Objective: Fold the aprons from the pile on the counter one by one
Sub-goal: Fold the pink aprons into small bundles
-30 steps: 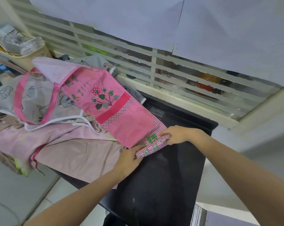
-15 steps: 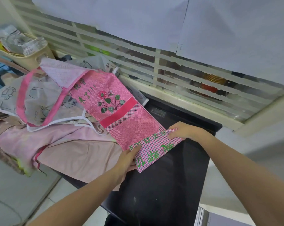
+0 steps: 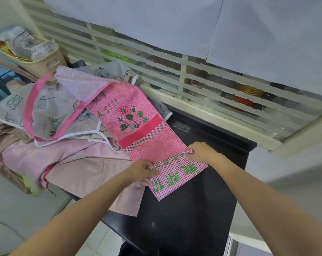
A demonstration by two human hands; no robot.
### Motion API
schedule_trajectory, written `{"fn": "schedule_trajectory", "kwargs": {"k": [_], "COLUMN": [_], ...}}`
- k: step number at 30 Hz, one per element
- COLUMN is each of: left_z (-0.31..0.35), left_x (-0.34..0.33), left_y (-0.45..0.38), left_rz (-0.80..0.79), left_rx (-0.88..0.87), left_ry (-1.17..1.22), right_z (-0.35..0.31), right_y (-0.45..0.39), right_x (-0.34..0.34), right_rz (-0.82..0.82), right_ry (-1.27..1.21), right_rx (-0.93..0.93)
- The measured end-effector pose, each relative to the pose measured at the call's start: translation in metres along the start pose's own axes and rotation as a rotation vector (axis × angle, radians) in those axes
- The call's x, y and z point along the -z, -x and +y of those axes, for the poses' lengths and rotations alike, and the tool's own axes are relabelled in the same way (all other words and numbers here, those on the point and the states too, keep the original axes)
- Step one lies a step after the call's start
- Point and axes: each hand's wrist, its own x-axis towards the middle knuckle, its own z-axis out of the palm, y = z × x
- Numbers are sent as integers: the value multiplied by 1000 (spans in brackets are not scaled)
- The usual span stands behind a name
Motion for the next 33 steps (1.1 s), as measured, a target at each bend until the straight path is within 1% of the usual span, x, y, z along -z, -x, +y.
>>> {"fn": "schedule_trajectory", "kwargs": {"k": [2,5,8,10,13,15,16,17,18,19,20,21,22,26,30,33], "left_z": [-1,1,2,4,7,16,22,27,32,35,35,32,29,12,9,7], "left_x": [7,11,10,8,7,4,3,1,-2,-5,-10,-13,-16,-13,-11,-15], "left_y": [0,2,0,-2,-5,-4,-4,-3,-3,-4,-9,-15,-20,-27,-25,-21], "left_rz": [-15,-145,-224,-241,-307,-345,-292,-183,-40,98,203,260,274,207,221,192], "left_rx": [28,117,162,191,286,347,326,255,160,74,7,-43,-78,-157,-181,-205], "left_ry": [-135,-158,-172,-240,-444,-680,-816,-952,-1085,-1173,-1199,-1174,-1130,-896,-766,-701], "right_z": [2,1,-6,-12,-15,-15,-15,-14,-13,-13,-13,-13,-13,-13,-14,-15], "right_y": [0,1,2,3,4,5,6,6,6,7,7,8,8,11,12,14], "right_x": [-7,-14,-16,-16,-19,-21,-22,-23,-24,-25,-25,-26,-26,-26,-27,-26], "right_rz": [49,108,107,107,116,135,146,157,164,169,174,178,181,195,205,210], "right_ry": [-53,-4,109,196,269,287,295,303,305,305,305,305,306,315,351,376], "right_rx": [-82,-148,-143,-133,-123,-117,-116,-114,-114,-114,-113,-110,-107,-102,-81,-71]}}
